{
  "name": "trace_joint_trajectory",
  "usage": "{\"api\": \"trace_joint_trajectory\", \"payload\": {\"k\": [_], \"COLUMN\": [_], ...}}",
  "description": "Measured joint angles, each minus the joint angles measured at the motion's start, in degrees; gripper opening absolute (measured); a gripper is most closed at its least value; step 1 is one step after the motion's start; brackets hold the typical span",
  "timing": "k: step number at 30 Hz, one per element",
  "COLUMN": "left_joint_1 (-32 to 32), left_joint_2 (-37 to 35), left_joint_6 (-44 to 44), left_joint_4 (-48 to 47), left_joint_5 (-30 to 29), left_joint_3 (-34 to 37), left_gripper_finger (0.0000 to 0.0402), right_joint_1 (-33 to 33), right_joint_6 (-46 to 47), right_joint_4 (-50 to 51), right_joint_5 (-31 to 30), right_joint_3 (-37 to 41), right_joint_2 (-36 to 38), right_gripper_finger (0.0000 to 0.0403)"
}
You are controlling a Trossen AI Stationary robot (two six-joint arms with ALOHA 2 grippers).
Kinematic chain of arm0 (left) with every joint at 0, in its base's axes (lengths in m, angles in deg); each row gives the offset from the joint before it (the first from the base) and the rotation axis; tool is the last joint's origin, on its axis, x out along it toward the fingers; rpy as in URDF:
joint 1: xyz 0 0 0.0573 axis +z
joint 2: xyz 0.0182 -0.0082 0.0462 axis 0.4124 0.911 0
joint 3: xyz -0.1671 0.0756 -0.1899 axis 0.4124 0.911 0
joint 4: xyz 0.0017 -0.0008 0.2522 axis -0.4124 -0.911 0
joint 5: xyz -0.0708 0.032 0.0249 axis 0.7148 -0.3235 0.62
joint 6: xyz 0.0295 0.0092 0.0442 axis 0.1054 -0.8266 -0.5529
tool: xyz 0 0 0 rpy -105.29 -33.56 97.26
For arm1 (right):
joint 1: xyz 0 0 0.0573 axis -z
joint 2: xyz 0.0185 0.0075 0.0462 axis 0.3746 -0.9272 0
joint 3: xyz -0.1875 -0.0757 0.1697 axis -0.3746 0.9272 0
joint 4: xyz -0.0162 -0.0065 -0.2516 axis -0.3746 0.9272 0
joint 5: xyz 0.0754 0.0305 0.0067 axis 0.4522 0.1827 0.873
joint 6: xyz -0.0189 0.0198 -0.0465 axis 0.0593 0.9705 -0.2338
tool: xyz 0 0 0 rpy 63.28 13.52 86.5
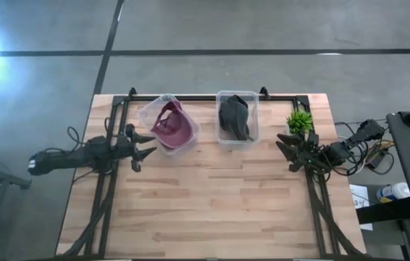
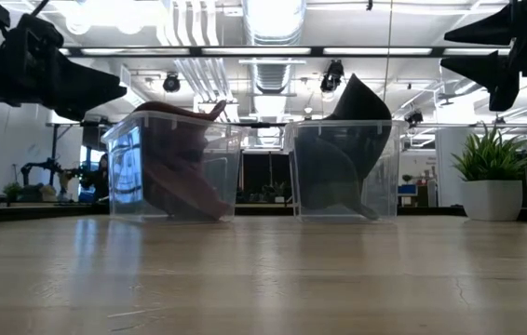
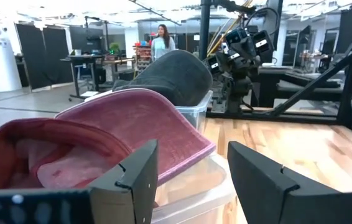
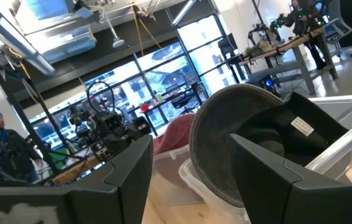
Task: Pick & Place hat
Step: Return to Home Position
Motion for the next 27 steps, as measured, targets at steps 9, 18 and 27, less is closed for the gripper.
{"api": "trace_joint_trajectory", "payload": {"k": [9, 18, 27], "left_joint_1": [0.0, 0.0, 0.0], "left_joint_2": [0.9, 1.0, 1.0], "left_joint_6": [3.1, 3.3, 3.3], "left_joint_4": [0.6, 0.8, 0.8], "left_joint_5": [-0.1, -0.2, -0.2], "left_joint_3": [-0.2, -0.2, -0.2], "left_gripper_finger": [0.0186, 0.0186, 0.0186], "right_joint_1": [0.0, 0.0, 0.0], "right_joint_6": [0.1, 0.0, -1.3], "right_joint_4": [0.0, 0.0, -0.3], "right_joint_5": [0.0, 0.0, -0.1], "right_joint_3": [0.0, 0.0, 0.0], "right_joint_2": [0.0, 0.0, 0.1], "right_gripper_finger": [0.0203, 0.0203, 0.0203]}}
